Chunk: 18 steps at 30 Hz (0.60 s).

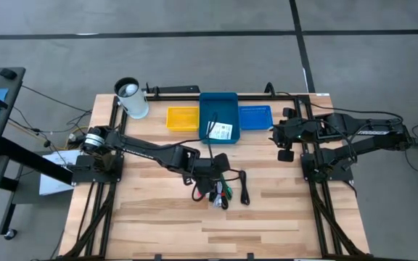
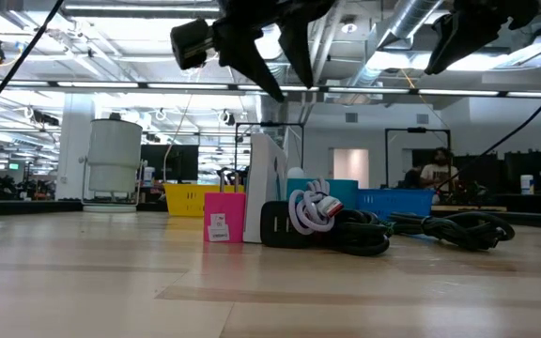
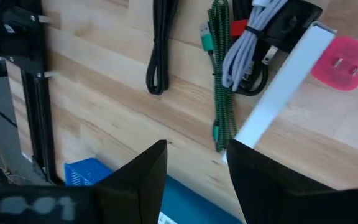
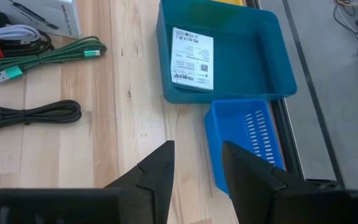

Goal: Pick and place items into bin
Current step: Put the white card reader box into the large blue bin

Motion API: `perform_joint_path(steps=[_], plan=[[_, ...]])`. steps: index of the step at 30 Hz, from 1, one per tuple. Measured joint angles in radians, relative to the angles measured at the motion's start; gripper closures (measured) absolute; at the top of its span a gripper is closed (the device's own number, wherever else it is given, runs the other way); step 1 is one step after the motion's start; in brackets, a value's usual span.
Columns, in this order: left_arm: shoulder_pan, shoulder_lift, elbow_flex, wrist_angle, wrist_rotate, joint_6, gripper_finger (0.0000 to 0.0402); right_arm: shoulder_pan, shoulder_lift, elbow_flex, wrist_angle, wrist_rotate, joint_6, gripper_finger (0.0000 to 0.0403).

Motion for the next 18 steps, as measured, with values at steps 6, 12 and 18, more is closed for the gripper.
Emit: perform_joint_path(steps=[6,12,18], plan=[[0.000,0.002,0.006,0.009,0.017,0.007,0.0242,0.000,0.000,0.000,-0.005,0.000,-0.007,0.0274],[0.007,0.042,0.069,-0.016,0.026,0.006,0.0242,0.000,0.000,0.000,-0.030,-0.007,-0.008,0.0274],[0.006,0.082,0.143,-0.058,0.031,-0.002,0.0242,0.000,-0.002,0.000,-0.036,-0.053,-0.017,0.0274]])
